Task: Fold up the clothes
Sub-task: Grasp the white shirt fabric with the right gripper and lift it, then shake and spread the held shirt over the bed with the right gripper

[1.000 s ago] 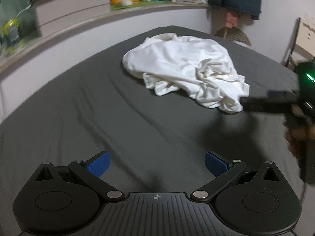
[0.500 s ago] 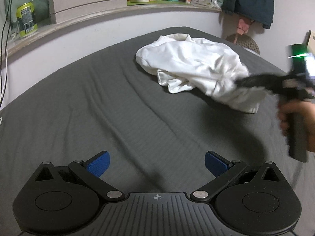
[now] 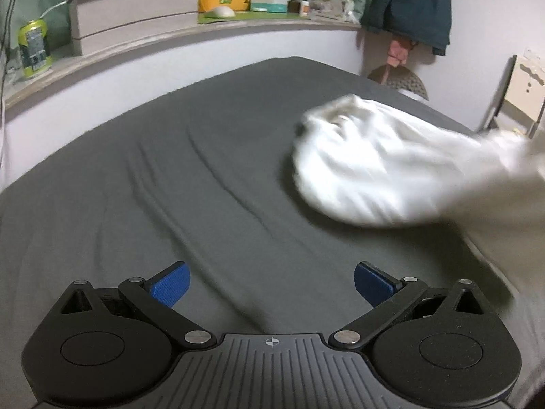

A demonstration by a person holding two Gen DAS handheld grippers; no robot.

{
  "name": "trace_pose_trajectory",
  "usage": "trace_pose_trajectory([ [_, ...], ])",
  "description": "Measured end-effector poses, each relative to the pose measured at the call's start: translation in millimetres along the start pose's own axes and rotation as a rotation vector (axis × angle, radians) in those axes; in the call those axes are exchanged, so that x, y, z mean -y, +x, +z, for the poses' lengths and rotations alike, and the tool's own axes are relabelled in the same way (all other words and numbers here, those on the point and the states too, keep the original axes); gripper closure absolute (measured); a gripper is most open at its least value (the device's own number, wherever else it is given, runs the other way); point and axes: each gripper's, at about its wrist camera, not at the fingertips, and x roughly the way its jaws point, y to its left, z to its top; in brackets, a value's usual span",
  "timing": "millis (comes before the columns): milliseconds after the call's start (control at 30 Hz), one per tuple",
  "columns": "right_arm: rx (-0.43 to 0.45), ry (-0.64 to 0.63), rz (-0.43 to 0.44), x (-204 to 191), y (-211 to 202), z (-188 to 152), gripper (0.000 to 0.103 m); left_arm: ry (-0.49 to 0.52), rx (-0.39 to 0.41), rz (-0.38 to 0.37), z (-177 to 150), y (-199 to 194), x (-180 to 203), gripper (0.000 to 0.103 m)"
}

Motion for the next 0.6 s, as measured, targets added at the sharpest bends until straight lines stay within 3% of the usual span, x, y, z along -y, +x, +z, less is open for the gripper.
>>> trace_pose_trajectory([
  [67,-0.074,-0.005,-0.032,3.8,-23.4,-6.0,0.096,-0.001,-0.010,-0.024,1.0,1.6,5.6,0.000],
  [200,-0.359,0.016,-0.106,10.3,-31.0,-52.8,0.096,0.027,-0.031,-0.057,2.2,5.3,21.9,0.000],
  [333,-0.512,0.020,-0.187,10.9,-19.6,-94.6,0.089,0.071,-0.025,-0.045,6.1,1.7,37.4,0.000],
  [400,-0.499,-0.017,-0.209,5.3,-11.8,-95.1,0.080,0.069,-0.020,-0.044,5.8,-3.5,39.9,0.000],
  [467,-0.465,-0.057,-0.227,-1.6,-4.2,-91.4,0.053,0.056,-0.019,-0.044,3.4,-7.6,37.9,0.000],
  [533,-0.384,-0.125,-0.237,-11.1,2.3,-80.0,0.034,0.045,-0.023,-0.039,1.4,-8.4,35.0,0.000],
  [600,-0.322,-0.179,-0.229,-15.5,15.2,-69.4,0.026,0.030,-0.030,-0.033,-0.4,-7.0,31.6,0.000],
])
